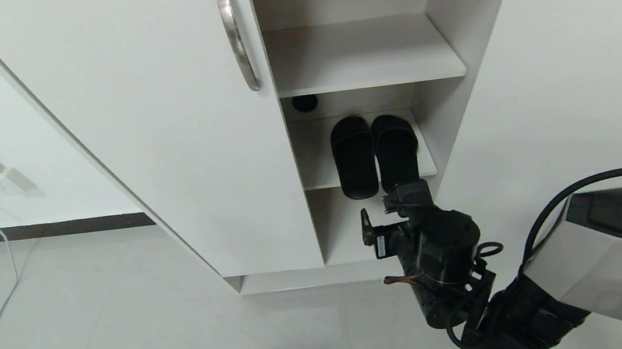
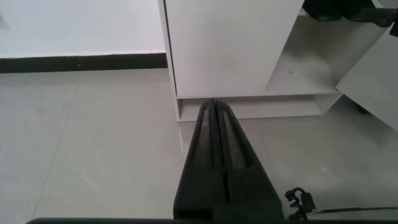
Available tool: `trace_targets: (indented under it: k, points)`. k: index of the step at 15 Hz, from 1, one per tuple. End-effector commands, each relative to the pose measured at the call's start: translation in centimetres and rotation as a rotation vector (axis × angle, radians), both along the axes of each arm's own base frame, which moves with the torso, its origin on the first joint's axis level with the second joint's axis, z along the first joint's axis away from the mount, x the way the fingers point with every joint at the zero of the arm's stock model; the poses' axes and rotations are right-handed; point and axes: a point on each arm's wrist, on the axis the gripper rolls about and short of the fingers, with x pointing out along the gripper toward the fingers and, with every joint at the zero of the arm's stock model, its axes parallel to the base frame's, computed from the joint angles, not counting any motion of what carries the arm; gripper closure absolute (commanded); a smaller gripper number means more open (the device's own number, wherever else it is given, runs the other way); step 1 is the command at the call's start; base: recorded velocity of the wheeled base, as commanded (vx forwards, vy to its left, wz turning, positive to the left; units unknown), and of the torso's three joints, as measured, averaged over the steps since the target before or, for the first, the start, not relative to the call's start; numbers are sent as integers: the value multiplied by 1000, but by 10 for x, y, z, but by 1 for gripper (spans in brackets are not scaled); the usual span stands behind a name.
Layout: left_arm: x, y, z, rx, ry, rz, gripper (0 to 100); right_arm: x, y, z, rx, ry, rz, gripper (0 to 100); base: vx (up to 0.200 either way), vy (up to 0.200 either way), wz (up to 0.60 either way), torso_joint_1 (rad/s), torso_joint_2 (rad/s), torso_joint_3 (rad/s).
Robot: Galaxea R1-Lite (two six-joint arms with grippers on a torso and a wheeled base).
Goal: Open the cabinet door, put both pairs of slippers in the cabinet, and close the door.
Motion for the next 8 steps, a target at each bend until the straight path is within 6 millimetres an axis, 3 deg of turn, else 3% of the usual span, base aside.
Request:
trace_targets:
  k: [1, 8]
  points:
    - [0, 0, 0, 0, 0, 0, 100, -4, 0, 6, 9, -9, 7, 0, 0, 0, 0, 0, 0, 0]
    - [0, 0, 0, 1, 2, -3, 100, -8, 0, 9, 7, -8, 16, 0, 0, 0, 0, 1, 0, 181]
